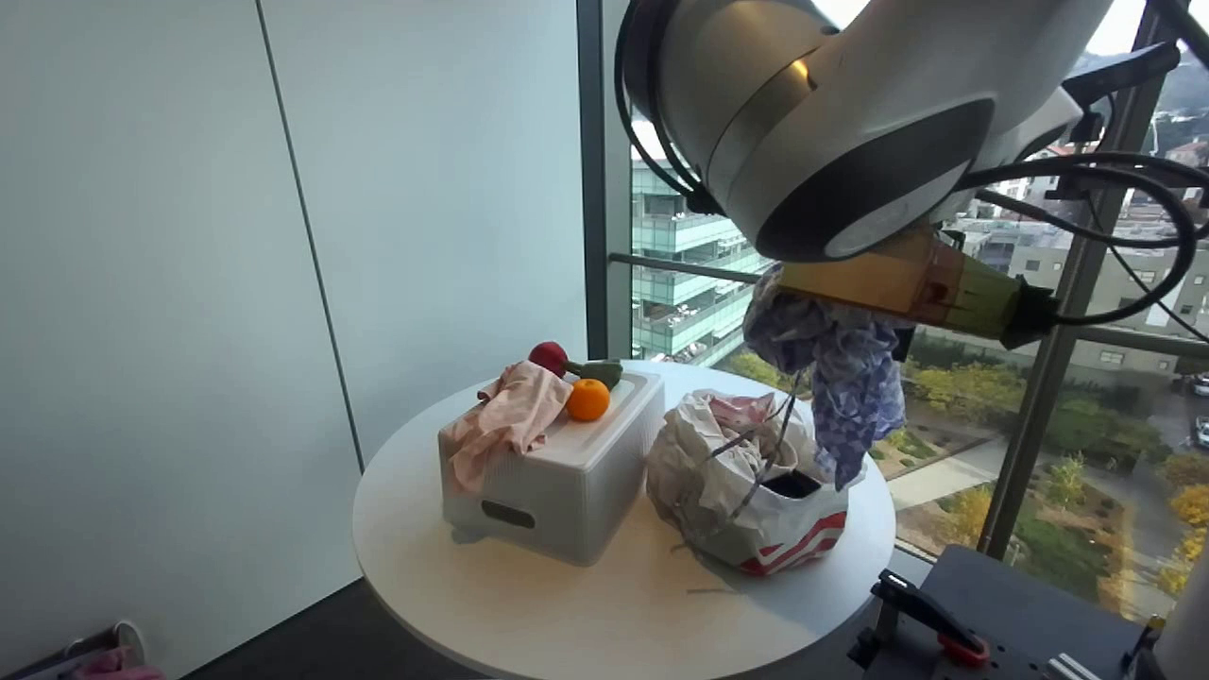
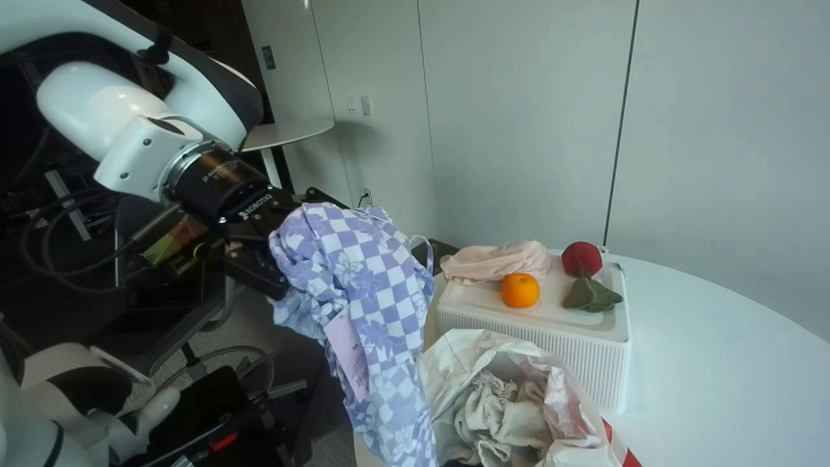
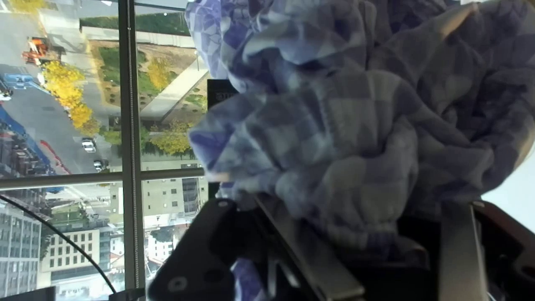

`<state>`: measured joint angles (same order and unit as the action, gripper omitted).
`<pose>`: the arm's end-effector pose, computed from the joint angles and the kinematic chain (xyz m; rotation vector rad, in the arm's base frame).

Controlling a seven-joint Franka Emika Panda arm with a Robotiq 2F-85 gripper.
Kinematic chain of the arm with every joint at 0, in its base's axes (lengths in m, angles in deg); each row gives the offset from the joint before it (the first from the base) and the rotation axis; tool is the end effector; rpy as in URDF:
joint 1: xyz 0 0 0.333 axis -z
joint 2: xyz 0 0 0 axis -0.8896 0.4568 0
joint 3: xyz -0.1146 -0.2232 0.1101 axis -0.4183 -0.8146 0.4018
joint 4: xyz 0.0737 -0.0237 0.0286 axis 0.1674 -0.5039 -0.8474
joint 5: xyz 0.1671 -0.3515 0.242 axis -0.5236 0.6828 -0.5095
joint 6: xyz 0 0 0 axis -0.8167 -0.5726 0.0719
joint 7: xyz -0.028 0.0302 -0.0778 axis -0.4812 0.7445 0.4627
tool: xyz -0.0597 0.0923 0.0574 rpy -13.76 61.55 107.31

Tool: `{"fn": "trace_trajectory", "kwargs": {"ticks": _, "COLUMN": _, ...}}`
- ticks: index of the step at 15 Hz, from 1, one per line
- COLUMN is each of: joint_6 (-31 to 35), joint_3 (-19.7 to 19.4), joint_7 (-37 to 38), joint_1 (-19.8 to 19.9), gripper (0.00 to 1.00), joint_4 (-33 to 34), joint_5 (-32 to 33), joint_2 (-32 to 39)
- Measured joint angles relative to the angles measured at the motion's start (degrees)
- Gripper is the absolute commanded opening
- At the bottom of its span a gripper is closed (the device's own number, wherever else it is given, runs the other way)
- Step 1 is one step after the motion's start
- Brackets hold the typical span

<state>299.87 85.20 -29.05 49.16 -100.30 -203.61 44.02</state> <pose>0.3128 0.0256 0.3283 2.0323 -1.3989 1.2235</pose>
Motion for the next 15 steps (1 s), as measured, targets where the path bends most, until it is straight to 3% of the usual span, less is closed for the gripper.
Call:
{"fn": "trace_trajectory", "kwargs": {"ticks": 5, "joint_6": -0.82, "joint_3": 1.49, "joint_7": -8.48, "joint_1": 4.53, "gripper": 0.03, "joint_4": -0.02, "joint_5": 5.37, "joint_2": -4.37}}
{"fn": "trace_trajectory", "kwargs": {"ticks": 11, "joint_6": -4.73, "joint_3": 4.42, "joint_7": -11.02, "joint_1": 8.51, "gripper": 0.02, "joint_4": -0.03, "joint_5": 12.04, "joint_2": -4.9}}
{"fn": "trace_trajectory", "kwargs": {"ticks": 15, "joint_6": -16.62, "joint_3": 2.94, "joint_7": -6.83, "joint_1": 17.28, "gripper": 0.03, "joint_4": -0.71, "joint_5": 29.51, "joint_2": -2.11}}
